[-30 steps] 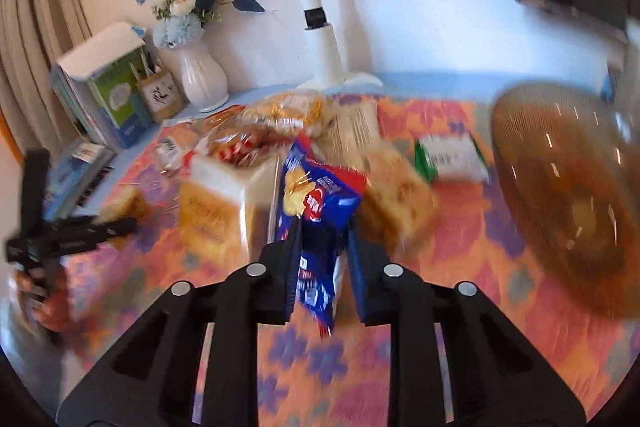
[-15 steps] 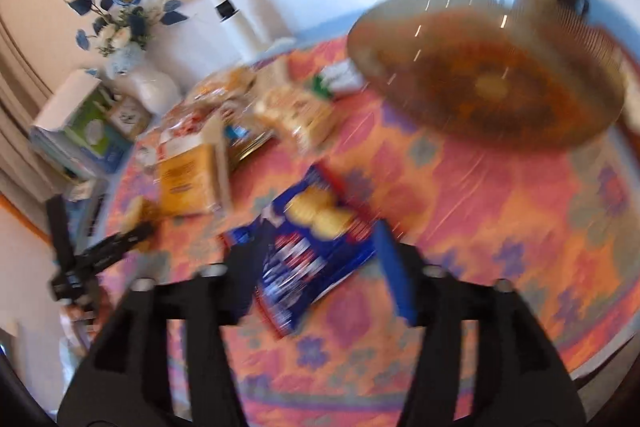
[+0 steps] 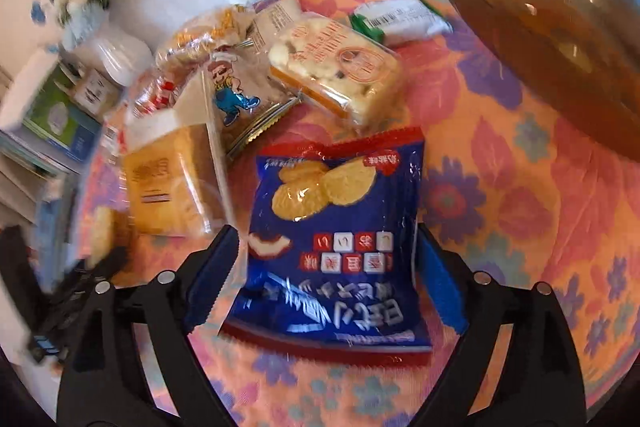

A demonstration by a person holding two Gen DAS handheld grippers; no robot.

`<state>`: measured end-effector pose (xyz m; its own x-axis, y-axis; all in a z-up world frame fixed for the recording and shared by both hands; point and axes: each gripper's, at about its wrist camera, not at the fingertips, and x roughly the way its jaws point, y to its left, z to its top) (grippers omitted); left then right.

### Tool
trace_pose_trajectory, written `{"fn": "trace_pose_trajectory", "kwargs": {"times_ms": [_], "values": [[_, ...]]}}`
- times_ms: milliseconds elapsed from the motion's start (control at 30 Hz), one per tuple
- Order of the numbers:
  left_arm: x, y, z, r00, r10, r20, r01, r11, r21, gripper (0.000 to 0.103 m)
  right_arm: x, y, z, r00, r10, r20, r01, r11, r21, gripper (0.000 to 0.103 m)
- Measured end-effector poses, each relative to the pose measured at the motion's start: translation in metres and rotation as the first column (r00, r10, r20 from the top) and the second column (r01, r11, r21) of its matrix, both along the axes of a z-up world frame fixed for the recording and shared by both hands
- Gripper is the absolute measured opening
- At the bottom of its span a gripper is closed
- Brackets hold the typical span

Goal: Organize snacks
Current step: 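Grasp the bread loaf with the left gripper while the right gripper grasps the blue chip bag, then drop the bread loaf and blue chip bag into the amber glass bowl with both grippers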

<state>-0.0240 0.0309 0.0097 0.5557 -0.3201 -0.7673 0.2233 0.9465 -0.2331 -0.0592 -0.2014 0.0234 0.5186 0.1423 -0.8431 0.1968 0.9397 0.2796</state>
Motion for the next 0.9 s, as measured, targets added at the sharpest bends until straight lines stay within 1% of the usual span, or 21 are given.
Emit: {"fn": "trace_pose_trajectory", "kwargs": {"times_ms": [67, 167, 233, 267, 300, 333, 367, 467, 500, 600, 667, 733, 800, 867, 900], "values": [[0.0, -0.006, 0.0, 1.0, -0.008, 0.002, 0.008, 0.999, 0.037, 0.077, -0.006, 0.016, -0.003, 1.0, 0.024, 0.012, -0.022, 0.994, -0.109, 0.089], [0.001, -0.016, -0.001, 1.0, -0.022, 0.003, 0.021, 0.995, 0.094, 0.082, -0.021, 0.019, -0.007, 0.999, 0.03, 0.044, -0.023, 0.989, -0.147, 0.088], [0.001, -0.022, -0.002, 1.0, -0.022, 0.005, 0.021, 0.989, 0.146, 0.081, -0.032, 0.017, -0.007, 0.998, 0.024, 0.064, -0.015, 0.99, -0.14, 0.087], [0.0, -0.026, -0.002, 1.0, -0.016, 0.008, 0.014, 0.984, 0.177, 0.076, -0.038, 0.013, -0.007, 0.997, 0.016, 0.078, -0.007, 0.993, -0.12, 0.085], [-0.001, -0.028, -0.003, 1.0, -0.007, 0.013, 0.004, 0.979, 0.203, 0.066, -0.04, 0.01, -0.006, 0.996, 0.01, 0.085, -0.001, 0.995, -0.104, 0.08], [-0.002, -0.03, -0.002, 1.0, 0.009, 0.027, -0.015, 0.972, 0.234, 0.061, -0.042, 0.006, -0.005, 0.996, 0.01, 0.09, -0.001, 0.996, -0.09, 0.079], [-0.004, -0.032, 0.0, 0.999, 0.014, 0.04, -0.024, 0.968, 0.249, 0.055, -0.044, 0.003, -0.003, 0.996, 0.012, 0.094, -0.004, 0.997, -0.081, 0.076], [-0.01, -0.037, 0.004, 0.998, 0.009, 0.054, -0.024, 0.959, 0.281, 0.054, -0.058, -0.01, 0.003, 0.993, 0.024, 0.115, -0.022, 1.0, -0.017, 0.073], [-0.014, -0.038, 0.007, 0.998, 0.002, 0.058, -0.018, 0.96, 0.28, 0.054, -0.064, -0.013, 0.006, 0.992, 0.03, 0.125, -0.03, 1.0, 0.001, 0.073], [-0.03, -0.042, 0.025, 0.997, -0.041, 0.068, 0.027, 0.979, 0.202, 0.054, -0.082, -0.026, 0.016, 0.985, 0.043, 0.169, -0.055, 0.996, 0.066, 0.072], [-0.037, -0.053, 0.04, 0.994, -0.072, 0.088, 0.054, 0.981, 0.187, 0.054, -0.092, -0.03, 0.028, 0.978, 0.042, 0.203, -0.063, 0.993, 0.1, 0.072], [-0.04, -0.067, 0.057, 0.988, -0.106, 0.114, 0.084, 0.98, 0.179, 0.054, -0.101, -0.032, 0.044, 0.97, 0.037, 0.24, -0.061, 0.994, 0.096, 0.072], [-0.039, -0.084, 0.072, 0.981, -0.142, 0.13, 0.121, 0.98, 0.155, 0.054, -0.11, -0.042, 0.063, 0.958, 0.019, 0.288, -0.044, 0.996, 0.082, 0.072], [-0.032, -0.11, 0.091, 0.968, -0.199, 0.151, 0.179, 0.974, 0.139, 0.054, -0.115, -0.056, 0.081, 0.945, -0.014, 0.328, -0.009, 0.998, 0.069, 0.072], [-0.029, -0.119, 0.095, 0.964, -0.217, 0.156, 0.196, 0.971, 0.136, 0.054, -0.118, -0.066, 0.089, 0.938, -0.034, 0.344, 0.014, 0.998, 0.058, 0.072]]}}
